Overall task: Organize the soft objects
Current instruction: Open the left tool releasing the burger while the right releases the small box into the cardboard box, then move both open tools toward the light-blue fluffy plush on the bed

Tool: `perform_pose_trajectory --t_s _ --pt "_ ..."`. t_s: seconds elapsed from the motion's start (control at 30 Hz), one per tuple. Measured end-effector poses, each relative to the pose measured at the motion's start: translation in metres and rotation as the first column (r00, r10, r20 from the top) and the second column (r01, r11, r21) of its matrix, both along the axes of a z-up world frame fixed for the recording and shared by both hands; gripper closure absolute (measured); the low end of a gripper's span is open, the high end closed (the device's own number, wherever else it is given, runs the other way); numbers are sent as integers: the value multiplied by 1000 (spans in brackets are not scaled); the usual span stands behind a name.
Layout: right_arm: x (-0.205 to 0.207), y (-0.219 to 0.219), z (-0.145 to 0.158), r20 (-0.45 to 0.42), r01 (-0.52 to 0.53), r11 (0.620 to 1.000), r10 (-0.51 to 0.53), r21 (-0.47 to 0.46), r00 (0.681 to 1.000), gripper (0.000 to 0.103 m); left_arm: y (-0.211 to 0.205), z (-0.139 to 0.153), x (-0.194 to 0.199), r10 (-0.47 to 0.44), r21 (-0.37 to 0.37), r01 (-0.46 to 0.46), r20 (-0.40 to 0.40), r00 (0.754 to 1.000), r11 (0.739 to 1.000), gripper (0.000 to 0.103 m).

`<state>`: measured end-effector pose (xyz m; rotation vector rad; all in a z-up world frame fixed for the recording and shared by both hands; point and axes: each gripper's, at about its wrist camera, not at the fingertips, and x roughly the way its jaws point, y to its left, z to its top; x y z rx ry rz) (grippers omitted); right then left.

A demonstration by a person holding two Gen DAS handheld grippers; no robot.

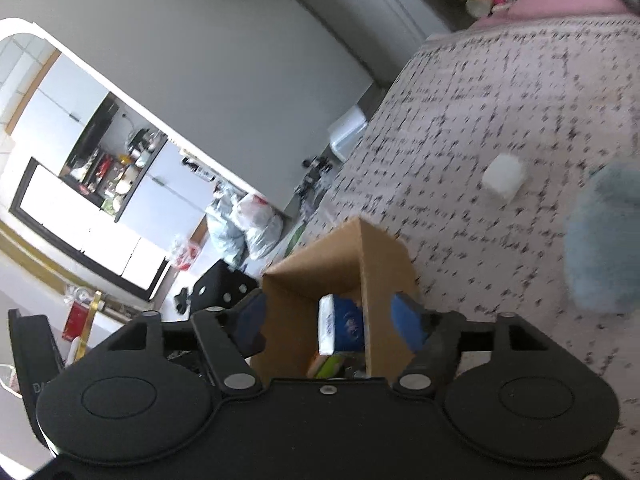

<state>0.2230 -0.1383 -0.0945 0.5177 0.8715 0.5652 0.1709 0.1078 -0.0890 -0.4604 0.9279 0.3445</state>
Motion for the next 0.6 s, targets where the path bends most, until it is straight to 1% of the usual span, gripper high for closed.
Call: perform_pose_trajectory --t_s 0.13,0.3,0.47,0.6 --pt "-1 -14 5 3 42 999 -42 -13 999 26 -11 8 -2 -13 20 13 6 1000 1000 22" --pt "-7 -29 14 27 108 993 -106 -57 994 22 -29 14 -3 -37 29 37 9 999 999 22" --pt "-11 -50 20 37 165 983 -163 -84 986 20 -50 18 -2 -57 39 56 13 998 998 22" --pt "-14 -71 22 41 222 967 -218 -126 975 20 -68 26 -4 -81 51 79 41 996 996 22"
